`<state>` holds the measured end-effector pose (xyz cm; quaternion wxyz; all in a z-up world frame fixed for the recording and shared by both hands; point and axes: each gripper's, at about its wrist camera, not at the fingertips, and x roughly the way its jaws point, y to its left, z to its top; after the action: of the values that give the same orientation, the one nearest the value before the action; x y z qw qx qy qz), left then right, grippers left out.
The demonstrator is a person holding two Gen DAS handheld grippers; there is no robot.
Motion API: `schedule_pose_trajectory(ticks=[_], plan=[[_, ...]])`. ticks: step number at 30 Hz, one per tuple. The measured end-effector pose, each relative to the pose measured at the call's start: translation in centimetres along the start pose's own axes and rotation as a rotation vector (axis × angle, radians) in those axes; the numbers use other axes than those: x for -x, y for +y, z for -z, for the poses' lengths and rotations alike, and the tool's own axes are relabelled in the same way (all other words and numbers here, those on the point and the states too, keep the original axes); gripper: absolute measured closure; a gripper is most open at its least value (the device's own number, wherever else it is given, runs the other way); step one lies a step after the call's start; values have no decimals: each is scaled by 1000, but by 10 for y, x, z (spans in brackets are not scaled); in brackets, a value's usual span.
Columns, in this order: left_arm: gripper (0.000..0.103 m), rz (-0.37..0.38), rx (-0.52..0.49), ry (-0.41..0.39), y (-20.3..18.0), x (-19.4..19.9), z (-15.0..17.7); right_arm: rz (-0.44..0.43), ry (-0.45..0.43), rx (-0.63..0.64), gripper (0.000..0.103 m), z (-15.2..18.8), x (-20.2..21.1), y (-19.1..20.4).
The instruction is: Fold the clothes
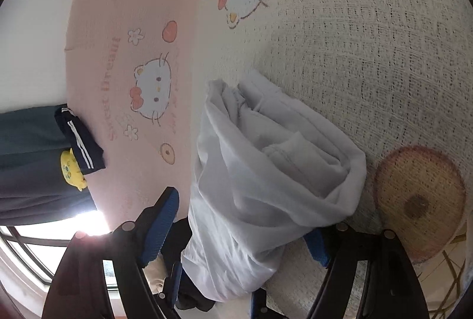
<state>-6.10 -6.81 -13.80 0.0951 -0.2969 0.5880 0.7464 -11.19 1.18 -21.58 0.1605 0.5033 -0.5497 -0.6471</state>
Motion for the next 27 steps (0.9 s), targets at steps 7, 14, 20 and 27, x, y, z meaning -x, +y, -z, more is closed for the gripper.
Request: schedule_pose_trajectory(ticks=[7, 14, 20, 27], plan=[[70, 147, -24, -28, 0, -9, -6, -14, 28, -68, 25, -7, -1, -5], [78, 216, 72, -55, 7, -17, 0, -12, 44, -63, 25, -5, 0, -4], [80, 313, 201, -51, 22, -24, 6, 19, 28, -20, 27, -3, -3, 1], [81, 405, 367, -49, 43, -33, 13, 193, 4, 126, 78, 1, -11, 13]])
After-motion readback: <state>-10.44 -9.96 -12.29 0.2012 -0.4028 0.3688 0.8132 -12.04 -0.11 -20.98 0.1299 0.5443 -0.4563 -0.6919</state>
